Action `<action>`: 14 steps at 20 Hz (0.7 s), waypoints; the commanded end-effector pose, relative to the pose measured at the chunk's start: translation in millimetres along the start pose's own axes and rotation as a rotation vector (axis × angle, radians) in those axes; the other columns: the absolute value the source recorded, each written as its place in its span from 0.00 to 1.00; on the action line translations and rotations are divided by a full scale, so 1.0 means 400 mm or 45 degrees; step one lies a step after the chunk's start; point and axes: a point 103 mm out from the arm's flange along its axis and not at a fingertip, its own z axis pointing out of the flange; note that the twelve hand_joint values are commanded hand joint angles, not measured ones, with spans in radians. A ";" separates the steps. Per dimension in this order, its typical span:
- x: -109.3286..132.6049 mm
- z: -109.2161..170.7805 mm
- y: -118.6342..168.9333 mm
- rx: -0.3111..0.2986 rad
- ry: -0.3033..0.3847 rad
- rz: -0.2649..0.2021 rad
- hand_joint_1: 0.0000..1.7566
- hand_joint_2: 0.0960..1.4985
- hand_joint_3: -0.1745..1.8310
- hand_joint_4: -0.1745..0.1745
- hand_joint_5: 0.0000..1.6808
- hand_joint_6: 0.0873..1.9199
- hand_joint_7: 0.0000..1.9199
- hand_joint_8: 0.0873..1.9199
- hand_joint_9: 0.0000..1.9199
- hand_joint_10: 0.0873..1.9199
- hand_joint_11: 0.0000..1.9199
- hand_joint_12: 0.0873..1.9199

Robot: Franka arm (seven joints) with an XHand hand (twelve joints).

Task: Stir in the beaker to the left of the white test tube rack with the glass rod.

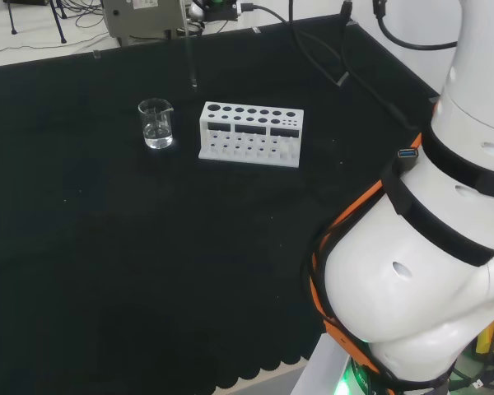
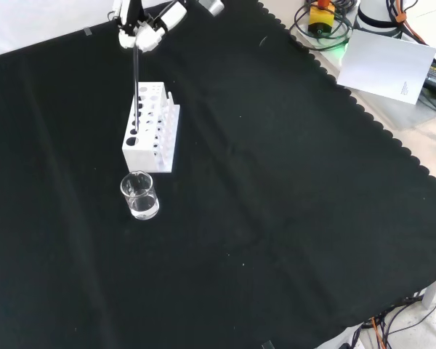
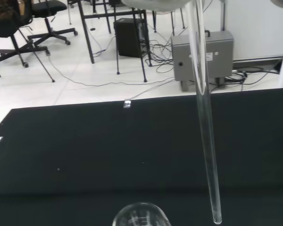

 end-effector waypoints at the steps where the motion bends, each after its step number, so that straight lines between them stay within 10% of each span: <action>1: 0.021 -0.011 -0.001 -0.301 0.421 -0.307 0.75 0.70 0.00 0.00 0.83 0.00 0.65 0.44 0.92 0.21 0.93 0.10; 5: 0.030 0.006 0.019 -0.045 0.162 -0.211 0.75 0.70 0.00 0.00 0.83 0.00 0.65 0.44 0.92 0.20 0.93 0.10; 14: 0.115 0.036 0.091 0.036 0.094 -0.180 0.75 0.70 0.00 0.00 0.83 0.00 0.65 0.44 0.93 0.20 0.93 0.10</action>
